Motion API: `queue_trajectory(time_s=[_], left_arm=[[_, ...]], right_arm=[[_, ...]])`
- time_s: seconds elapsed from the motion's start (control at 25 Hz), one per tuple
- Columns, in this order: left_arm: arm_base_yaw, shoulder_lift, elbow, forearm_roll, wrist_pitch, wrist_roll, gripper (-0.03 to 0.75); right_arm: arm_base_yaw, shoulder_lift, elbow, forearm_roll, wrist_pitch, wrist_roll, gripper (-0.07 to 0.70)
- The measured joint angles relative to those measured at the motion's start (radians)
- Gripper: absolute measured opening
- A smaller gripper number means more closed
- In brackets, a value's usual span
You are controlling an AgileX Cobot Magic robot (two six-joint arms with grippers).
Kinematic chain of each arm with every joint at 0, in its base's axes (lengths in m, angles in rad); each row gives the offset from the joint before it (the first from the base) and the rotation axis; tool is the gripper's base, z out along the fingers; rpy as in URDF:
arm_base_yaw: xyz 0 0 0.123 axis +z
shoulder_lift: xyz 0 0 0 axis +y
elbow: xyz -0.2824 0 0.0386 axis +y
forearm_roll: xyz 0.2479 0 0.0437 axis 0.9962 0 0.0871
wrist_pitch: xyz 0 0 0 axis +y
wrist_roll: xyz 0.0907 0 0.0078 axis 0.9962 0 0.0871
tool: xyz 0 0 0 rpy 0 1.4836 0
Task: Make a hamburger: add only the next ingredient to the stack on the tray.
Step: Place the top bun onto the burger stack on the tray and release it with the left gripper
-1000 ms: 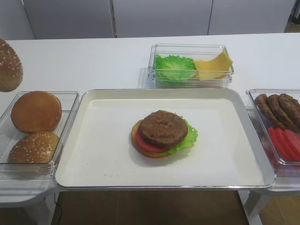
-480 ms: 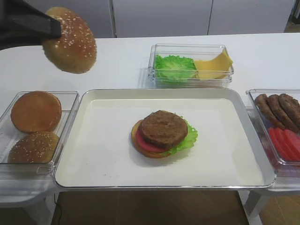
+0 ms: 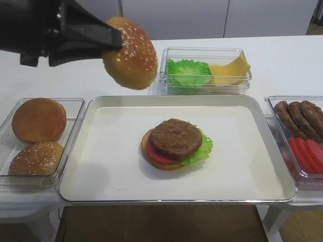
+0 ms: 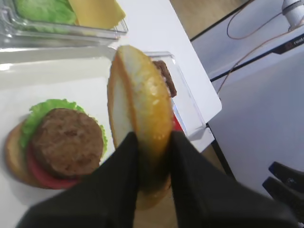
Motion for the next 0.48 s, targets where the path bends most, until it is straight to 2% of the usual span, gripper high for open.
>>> queue_trajectory(time_s=[0.24,0.48], left_arm=[[-0.095,0.112,0.000,-0.052,-0.012,0.008,0.146],[-0.116,0.203,0.000,-0.144,-0.019,0.029,0.146]], right_arm=[[0.000,0.000,0.000,0.000,0.000,0.000,0.531],[0.000,0.000,0.000,0.000,0.000,0.001,0.531]])
